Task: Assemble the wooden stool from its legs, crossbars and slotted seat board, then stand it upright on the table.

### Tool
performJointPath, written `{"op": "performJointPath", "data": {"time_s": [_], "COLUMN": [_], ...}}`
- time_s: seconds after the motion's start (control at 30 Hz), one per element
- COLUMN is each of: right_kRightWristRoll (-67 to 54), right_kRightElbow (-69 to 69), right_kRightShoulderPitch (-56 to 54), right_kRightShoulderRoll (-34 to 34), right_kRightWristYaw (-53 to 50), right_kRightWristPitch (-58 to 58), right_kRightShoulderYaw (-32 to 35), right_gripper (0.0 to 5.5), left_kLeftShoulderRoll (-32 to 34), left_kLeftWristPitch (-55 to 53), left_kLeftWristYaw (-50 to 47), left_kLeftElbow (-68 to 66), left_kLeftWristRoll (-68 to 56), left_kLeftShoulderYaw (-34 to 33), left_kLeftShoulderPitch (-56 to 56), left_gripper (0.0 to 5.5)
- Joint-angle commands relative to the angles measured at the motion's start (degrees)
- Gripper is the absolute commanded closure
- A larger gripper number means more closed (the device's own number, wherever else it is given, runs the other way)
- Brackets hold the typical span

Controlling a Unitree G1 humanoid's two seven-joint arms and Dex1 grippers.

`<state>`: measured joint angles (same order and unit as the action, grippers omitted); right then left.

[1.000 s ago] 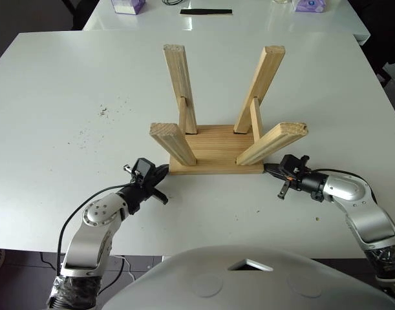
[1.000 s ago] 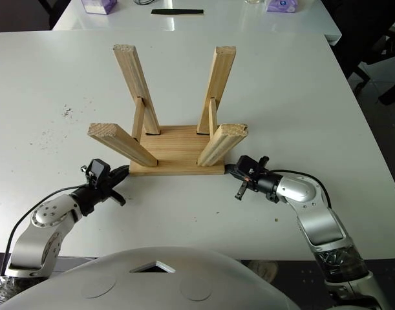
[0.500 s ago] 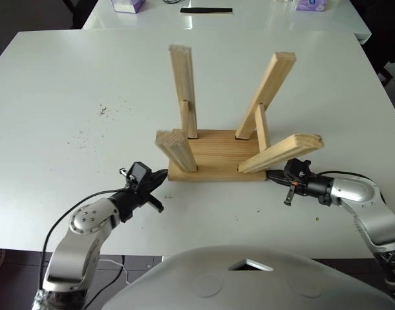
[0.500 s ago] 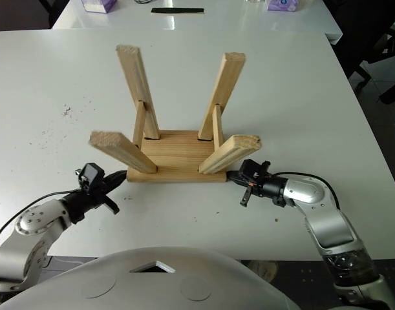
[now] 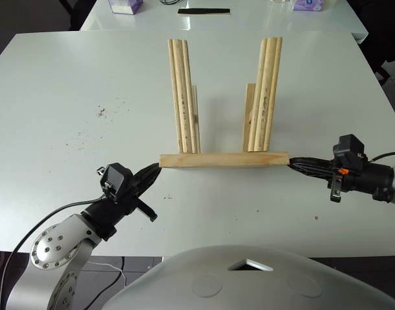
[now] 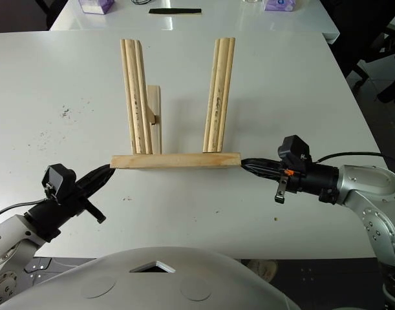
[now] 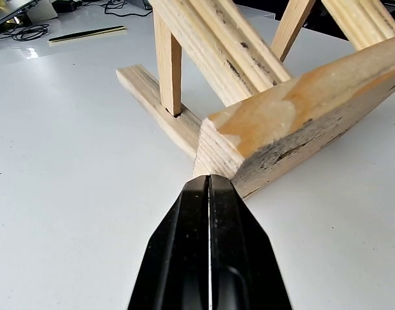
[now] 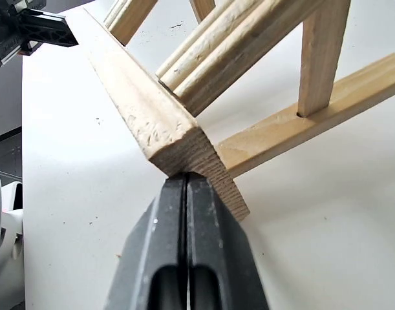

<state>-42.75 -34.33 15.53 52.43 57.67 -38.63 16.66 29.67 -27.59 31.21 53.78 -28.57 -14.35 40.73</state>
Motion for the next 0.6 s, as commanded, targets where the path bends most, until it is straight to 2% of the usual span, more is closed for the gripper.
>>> {"op": "performJointPath", "data": {"time_s": [0.03,0.33,0.6], "right_kRightWristRoll": [-5.77,-0.68,7.84], "right_kRightElbow": [-3.53,-0.08,8.08], "right_kRightShoulderPitch": [-3.89,-4.81,-3.71], "right_kRightShoulderRoll": [-0.77,-1.35,-1.97], "right_kRightWristYaw": [3.58,4.54,5.23], "right_kRightWristPitch": [0.44,2.52,9.83], "right_kRightShoulderYaw": [-2.24,-5.74,-8.63], "right_gripper": [5.50,5.50,5.50], "left_kLeftShoulderRoll": [1.32,4.19,5.49], "left_kLeftWristPitch": [0.04,1.34,2.83], "left_kLeftWristYaw": [3.53,5.10,5.08], "left_kLeftElbow": [2.44,-3.57,-7.71], "left_kLeftWristRoll": [-4.61,-3.28,-1.54], "left_kLeftShoulderYaw": [2.40,0.32,-0.48], "left_kLeftShoulderPitch": [-0.18,-3.39,-4.72], "left_gripper": [5.47,5.47,5.47]}}
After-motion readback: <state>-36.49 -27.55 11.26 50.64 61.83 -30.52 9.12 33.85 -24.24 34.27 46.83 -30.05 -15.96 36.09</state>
